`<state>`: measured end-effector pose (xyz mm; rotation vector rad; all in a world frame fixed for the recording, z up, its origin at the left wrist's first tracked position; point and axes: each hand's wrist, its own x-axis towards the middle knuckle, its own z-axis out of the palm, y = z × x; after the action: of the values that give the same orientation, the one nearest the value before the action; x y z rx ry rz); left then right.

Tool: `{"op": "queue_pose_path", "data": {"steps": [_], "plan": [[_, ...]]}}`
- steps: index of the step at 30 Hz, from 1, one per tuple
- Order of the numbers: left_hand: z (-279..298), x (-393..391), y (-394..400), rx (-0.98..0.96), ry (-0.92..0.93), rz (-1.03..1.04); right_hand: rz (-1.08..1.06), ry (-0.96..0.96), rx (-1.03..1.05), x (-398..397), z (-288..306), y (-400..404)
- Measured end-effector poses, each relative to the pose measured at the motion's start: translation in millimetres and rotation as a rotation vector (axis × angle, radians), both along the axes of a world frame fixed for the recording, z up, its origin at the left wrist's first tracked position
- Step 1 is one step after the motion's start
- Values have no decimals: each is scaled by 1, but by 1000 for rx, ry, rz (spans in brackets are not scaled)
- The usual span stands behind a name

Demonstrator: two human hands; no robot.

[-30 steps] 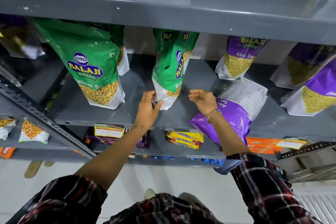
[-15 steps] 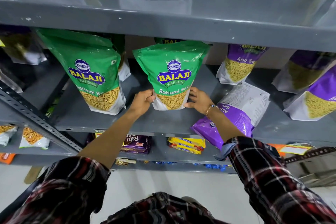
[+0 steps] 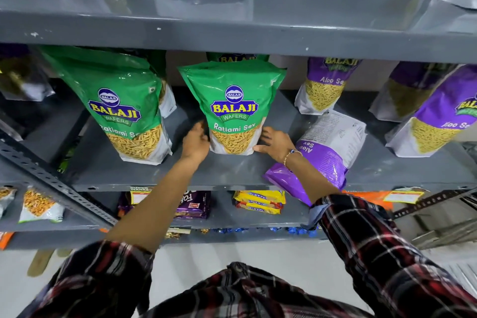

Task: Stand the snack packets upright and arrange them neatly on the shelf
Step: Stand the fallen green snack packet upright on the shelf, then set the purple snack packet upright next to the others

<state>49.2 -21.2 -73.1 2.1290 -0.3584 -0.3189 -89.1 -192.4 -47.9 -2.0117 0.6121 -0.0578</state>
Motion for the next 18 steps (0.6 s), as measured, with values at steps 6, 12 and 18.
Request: {"op": "queue_pose_path", "data": {"steps": [6, 12, 18], "plan": [[25, -120, -13, -545, 291, 335, -24, -1, -349, -22, 32, -76], [49, -245, -91, -326, 811, -596, 150, 238, -683, -57, 59, -154], [25, -304, -163, -358, 1011, -407, 468, 342, -889, -74, 54, -184]]}}
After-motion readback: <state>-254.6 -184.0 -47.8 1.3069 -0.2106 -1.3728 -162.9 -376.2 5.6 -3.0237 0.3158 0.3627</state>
